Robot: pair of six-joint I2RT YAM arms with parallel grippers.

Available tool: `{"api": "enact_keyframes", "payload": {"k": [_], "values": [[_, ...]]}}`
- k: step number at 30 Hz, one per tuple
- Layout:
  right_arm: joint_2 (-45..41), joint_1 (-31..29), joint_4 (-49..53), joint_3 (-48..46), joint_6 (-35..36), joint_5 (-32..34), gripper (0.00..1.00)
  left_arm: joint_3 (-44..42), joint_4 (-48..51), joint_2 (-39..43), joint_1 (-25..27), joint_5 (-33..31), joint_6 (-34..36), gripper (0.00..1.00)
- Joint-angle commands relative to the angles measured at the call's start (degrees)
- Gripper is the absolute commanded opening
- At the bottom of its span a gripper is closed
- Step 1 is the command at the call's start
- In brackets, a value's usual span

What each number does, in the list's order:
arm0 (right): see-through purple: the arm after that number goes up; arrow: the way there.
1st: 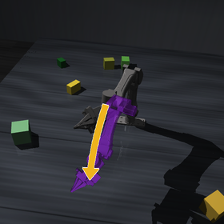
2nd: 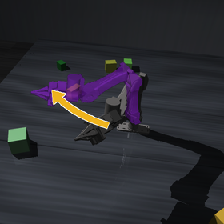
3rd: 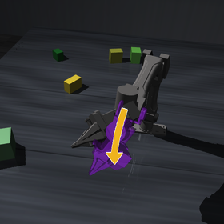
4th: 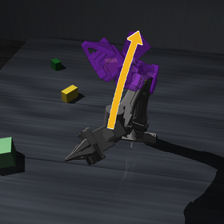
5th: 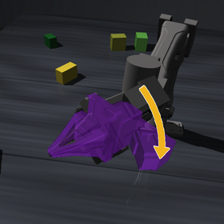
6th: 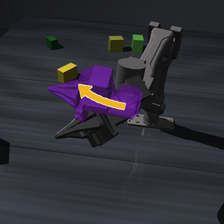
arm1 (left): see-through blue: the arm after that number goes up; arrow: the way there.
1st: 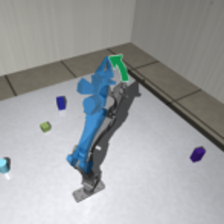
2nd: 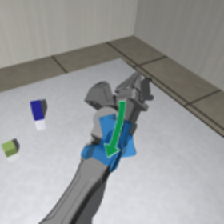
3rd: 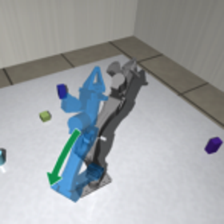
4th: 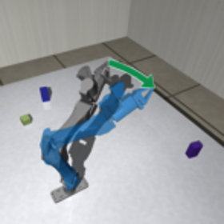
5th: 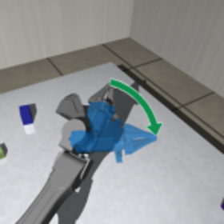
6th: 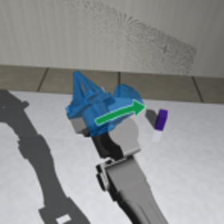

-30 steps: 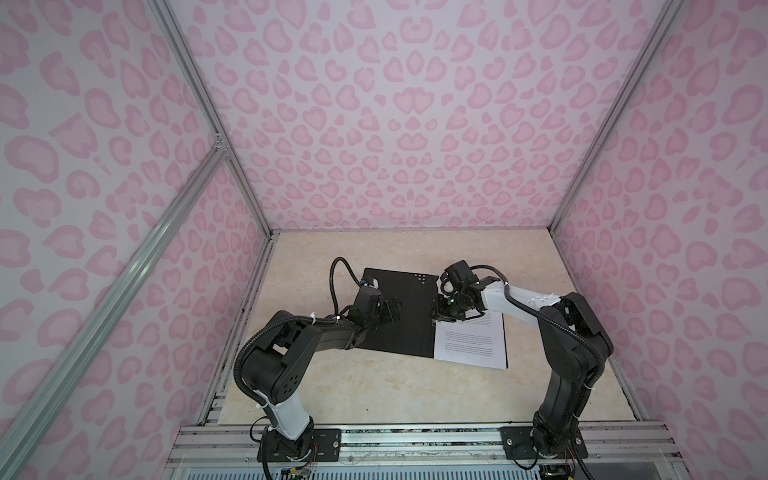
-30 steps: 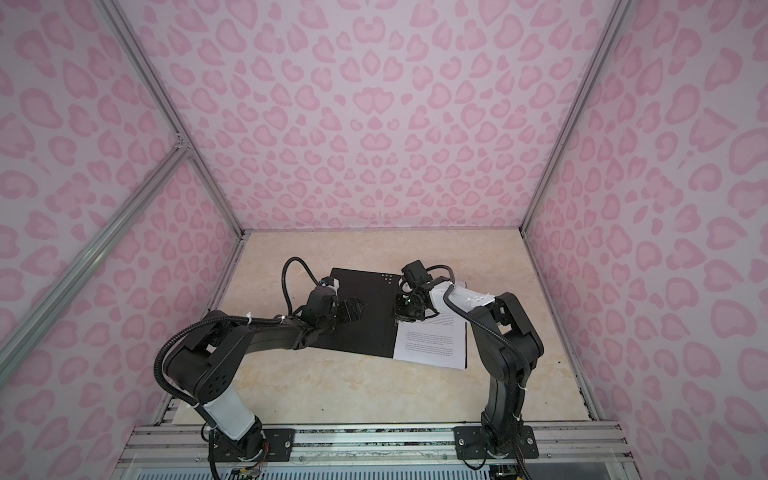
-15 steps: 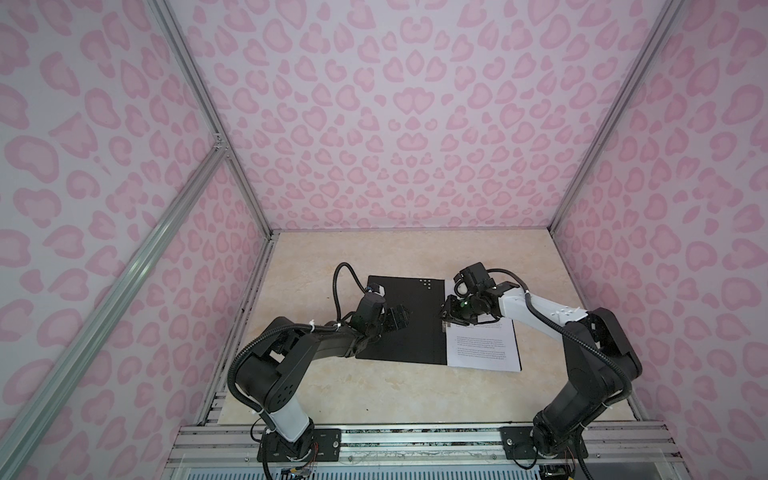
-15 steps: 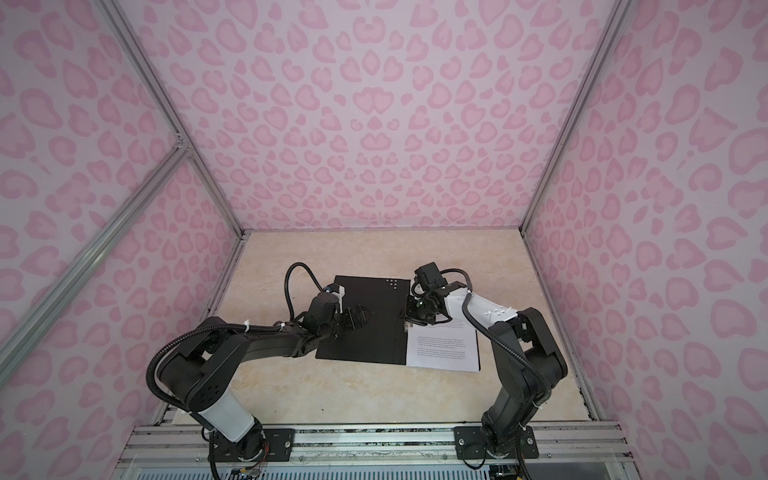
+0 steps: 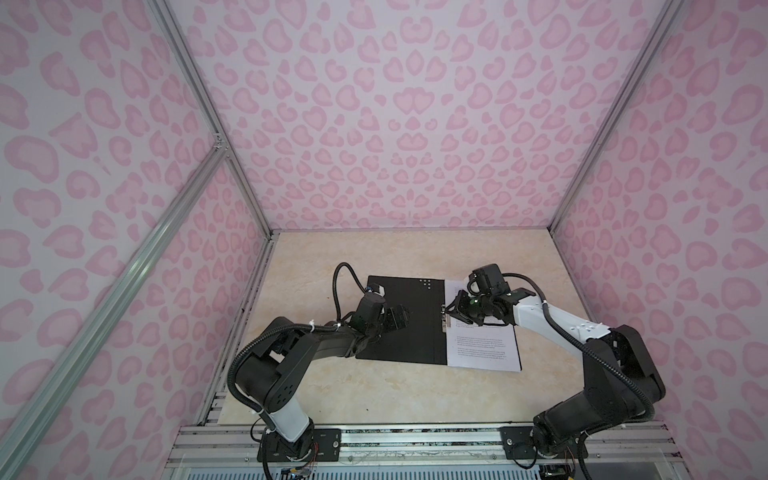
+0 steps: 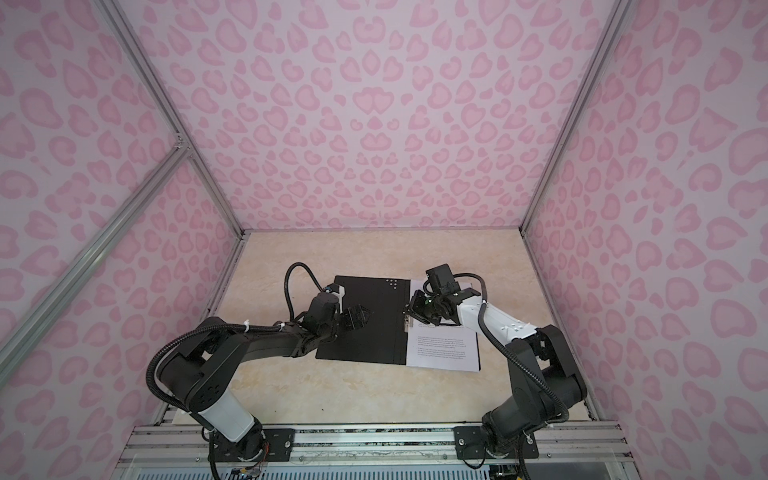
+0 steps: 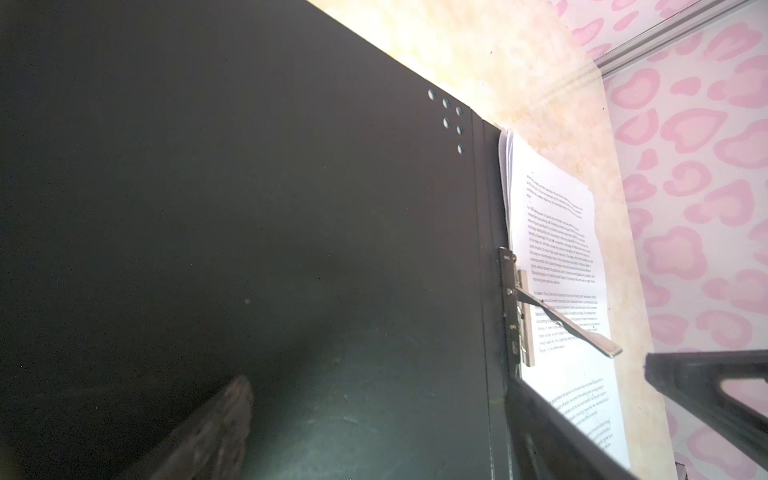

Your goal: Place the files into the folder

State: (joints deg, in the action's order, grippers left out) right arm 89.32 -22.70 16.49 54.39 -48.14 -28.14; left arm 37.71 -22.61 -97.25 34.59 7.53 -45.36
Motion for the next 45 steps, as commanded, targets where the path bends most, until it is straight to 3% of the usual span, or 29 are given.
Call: {"api": "enact_keyframes", "payload": {"k": [1,35,45], "values": [[1.25,0.11,-3.25,-0.17,-3.44,-0.66,0.21,-1.1,23.96,-1.71,0.22,3.54,-3.35,0.97],[4.18,0.13,-6.99,-2.59,-5.38,-1.74,0.08,-0.28,24.24,-2.68,0.27,3.32,-3.4,0.97],[3.78,-0.05,-6.37,-3.07,-4.36,-2.27,0.15,-0.1,24.3,-2.85,0.3,3.11,-3.4,0.97]]}}
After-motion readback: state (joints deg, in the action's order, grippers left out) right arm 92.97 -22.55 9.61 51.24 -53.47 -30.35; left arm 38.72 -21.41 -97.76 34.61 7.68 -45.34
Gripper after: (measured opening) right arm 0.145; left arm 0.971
